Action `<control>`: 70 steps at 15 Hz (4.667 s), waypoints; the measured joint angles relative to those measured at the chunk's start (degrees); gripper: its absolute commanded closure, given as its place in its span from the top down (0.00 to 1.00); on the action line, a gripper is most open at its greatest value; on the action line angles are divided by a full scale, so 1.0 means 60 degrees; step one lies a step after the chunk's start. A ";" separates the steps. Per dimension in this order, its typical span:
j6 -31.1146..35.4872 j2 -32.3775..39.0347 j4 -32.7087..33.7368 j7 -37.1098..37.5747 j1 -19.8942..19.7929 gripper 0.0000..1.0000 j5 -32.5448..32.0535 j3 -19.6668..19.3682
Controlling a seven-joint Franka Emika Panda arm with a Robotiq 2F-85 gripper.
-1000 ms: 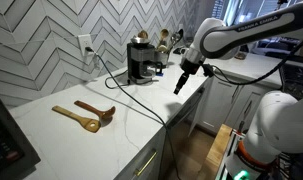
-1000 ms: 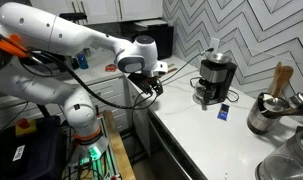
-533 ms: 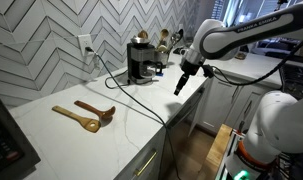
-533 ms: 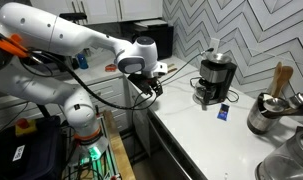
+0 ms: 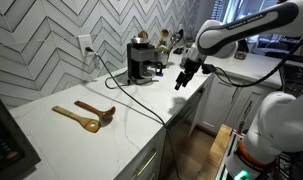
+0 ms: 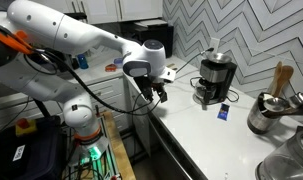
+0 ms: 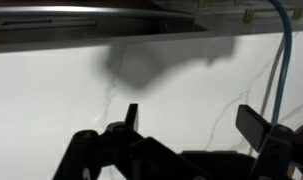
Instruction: Remove the kettle from the coffee machine and put it on the counter
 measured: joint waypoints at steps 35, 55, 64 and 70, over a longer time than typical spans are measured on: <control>-0.1585 0.5812 0.4892 0.5727 -0.2904 1.00 0.4488 -0.0797; -0.1577 0.6725 0.5861 0.6437 -0.2960 1.00 0.7642 -0.0693; -0.3796 0.8112 0.7687 0.8561 -0.3278 1.00 0.9639 -0.0680; -0.4221 0.8885 0.8360 0.9405 -0.3291 0.94 1.0424 -0.0446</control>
